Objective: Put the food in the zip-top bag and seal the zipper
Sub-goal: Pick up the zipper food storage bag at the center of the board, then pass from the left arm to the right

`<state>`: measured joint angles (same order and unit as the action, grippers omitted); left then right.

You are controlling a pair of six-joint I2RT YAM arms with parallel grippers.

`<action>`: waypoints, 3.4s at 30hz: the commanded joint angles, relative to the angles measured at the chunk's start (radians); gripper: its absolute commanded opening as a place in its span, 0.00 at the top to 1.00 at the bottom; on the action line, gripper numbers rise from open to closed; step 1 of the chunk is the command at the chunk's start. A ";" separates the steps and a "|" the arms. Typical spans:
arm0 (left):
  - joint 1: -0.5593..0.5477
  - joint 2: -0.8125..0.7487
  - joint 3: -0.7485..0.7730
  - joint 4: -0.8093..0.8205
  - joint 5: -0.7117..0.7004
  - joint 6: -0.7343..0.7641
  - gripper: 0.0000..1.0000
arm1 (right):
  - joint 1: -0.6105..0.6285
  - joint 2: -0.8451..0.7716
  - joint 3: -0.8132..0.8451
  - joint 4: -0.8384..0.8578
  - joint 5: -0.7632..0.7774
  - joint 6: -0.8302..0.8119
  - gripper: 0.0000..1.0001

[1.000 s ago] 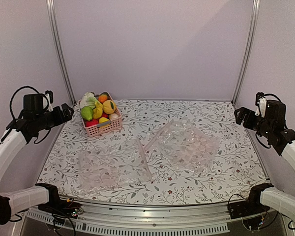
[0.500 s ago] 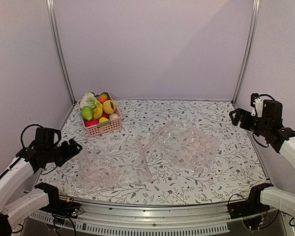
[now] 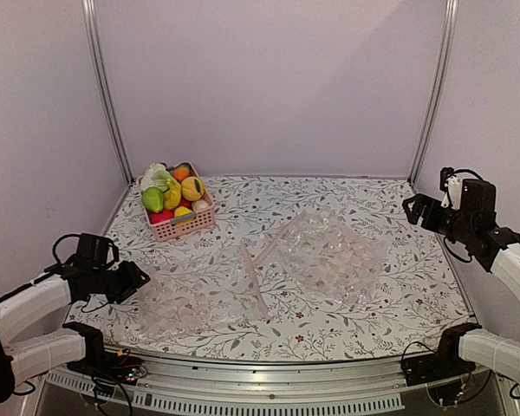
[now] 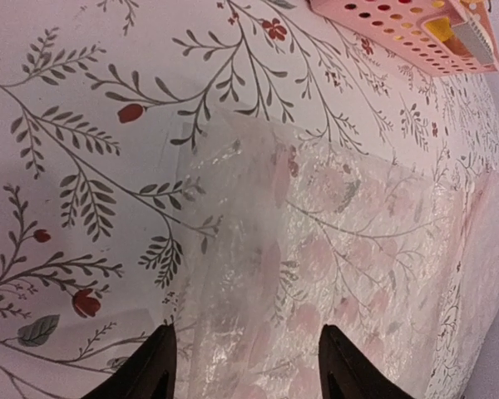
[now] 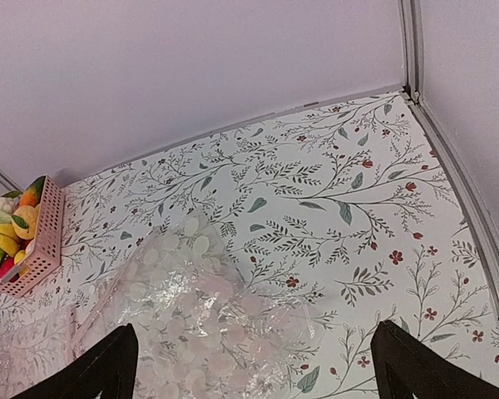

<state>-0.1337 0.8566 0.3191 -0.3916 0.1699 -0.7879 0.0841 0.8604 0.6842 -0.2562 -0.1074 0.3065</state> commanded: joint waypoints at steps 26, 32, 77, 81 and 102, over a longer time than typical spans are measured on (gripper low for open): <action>0.026 -0.021 0.028 0.115 0.153 0.070 1.00 | -0.003 0.019 -0.013 0.015 -0.017 0.026 0.01; 0.025 -0.106 0.111 0.093 0.296 0.123 1.00 | -0.003 0.062 -0.002 0.037 -0.067 0.058 0.01; -0.037 0.112 0.820 0.546 0.942 -0.041 1.00 | 0.619 0.759 0.393 0.586 -0.396 0.279 0.11; -0.069 0.131 0.844 0.571 0.934 -0.053 1.00 | 0.674 0.842 0.436 0.677 -0.428 0.326 0.12; -0.141 0.162 0.876 0.637 0.916 -0.084 1.00 | 0.779 1.140 0.592 1.102 -0.604 0.592 0.18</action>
<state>-0.2619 1.0172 1.1831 0.2276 1.0889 -0.8730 0.8574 1.9766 1.2541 0.7444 -0.6704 0.8524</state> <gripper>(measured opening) 0.004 0.840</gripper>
